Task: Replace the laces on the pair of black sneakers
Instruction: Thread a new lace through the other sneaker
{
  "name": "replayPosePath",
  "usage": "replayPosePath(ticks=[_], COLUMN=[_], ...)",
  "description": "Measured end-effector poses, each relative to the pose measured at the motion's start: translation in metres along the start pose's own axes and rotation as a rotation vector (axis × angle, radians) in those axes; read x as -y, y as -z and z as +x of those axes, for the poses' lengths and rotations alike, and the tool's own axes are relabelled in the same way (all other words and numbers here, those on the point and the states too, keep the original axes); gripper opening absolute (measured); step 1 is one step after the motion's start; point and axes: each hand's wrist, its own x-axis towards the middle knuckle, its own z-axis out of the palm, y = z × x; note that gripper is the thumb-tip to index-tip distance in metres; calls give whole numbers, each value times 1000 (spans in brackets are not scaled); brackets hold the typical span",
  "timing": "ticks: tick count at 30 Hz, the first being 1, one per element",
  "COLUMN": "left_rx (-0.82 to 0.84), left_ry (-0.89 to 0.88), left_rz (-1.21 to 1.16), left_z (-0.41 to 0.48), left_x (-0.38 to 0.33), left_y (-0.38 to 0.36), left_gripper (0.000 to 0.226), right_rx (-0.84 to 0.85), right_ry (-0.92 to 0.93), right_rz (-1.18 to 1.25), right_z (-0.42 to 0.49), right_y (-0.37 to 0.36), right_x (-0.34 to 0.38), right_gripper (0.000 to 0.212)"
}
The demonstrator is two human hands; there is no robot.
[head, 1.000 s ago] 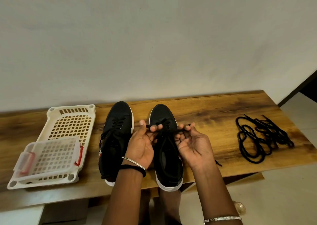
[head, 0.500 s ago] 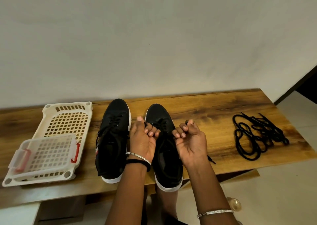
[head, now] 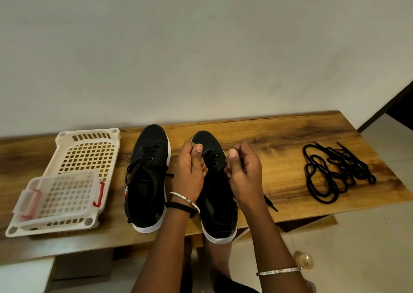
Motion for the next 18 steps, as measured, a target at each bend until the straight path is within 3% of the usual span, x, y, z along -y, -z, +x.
replayPosePath(ticks=[5, 8, 18], left_rx=[-29, -20, -12], left_ry=[-248, -362, -370], left_rz=[326, 401, 452], left_z=[-2, -6, -6], left_x=[-2, -6, 1], left_y=[-2, -5, -6], left_gripper=[26, 26, 35], right_rx=[-17, -26, -13], right_ry=[279, 360, 404], right_rz=[-288, -372, -458], right_z=[-3, -5, -6], right_y=[-4, -10, -15], right_x=[4, 6, 1], right_gripper=[17, 12, 17])
